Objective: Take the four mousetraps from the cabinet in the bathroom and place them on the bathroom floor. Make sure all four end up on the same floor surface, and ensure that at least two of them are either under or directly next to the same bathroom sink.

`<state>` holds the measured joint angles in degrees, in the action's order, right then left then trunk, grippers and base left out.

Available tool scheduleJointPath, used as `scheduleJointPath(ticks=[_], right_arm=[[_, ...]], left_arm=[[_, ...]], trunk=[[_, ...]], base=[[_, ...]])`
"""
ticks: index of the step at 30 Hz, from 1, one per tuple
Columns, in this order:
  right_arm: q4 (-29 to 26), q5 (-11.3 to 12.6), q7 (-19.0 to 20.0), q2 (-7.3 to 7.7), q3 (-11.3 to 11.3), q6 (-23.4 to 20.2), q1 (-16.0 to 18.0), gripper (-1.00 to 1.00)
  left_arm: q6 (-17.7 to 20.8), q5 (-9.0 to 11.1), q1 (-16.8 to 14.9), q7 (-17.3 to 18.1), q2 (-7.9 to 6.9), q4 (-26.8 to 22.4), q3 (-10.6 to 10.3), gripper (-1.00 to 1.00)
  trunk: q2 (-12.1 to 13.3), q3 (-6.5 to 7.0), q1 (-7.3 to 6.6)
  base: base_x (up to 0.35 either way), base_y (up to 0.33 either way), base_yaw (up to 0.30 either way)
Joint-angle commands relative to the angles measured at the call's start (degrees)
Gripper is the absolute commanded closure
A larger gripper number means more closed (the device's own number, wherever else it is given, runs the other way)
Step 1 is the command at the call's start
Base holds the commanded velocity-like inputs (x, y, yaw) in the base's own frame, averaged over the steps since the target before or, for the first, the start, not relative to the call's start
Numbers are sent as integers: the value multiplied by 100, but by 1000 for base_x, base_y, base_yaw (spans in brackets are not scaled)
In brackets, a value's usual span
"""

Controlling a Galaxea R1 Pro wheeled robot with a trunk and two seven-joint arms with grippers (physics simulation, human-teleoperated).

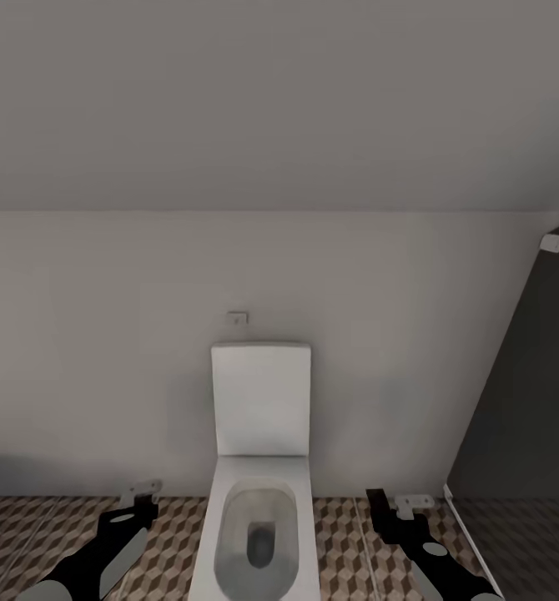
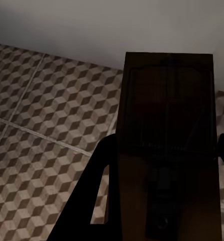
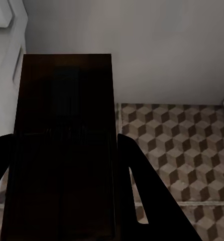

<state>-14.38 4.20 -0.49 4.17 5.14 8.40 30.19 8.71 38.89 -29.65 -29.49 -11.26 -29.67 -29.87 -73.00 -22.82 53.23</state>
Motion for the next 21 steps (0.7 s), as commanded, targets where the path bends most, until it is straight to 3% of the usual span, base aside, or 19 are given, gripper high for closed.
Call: scheduleJointPath(ticks=[1,6,12,21], right_arm=[[5,63,5,4,46,21,5,100],[5,63,5,4,47,20,5,100],[5,63,5,4,48,21,5,100],[7,78,5,4,45,18,5,100]], left_arm=[[31,22,-6,-44,-12,-9,-50,100],[28,38,-6,53,-15,364,-86,100],[-62,32,-6,689,-150,585,-90,100],[-562,22,-6,772,-187,697,-91,100]], trunk=[[-46,-25,23],[-246,-115,133],[-487,-223,264],[-848,-384,462]], base=[[0,0,0],[0,0,0],[0,0,0],[0,0,0]])
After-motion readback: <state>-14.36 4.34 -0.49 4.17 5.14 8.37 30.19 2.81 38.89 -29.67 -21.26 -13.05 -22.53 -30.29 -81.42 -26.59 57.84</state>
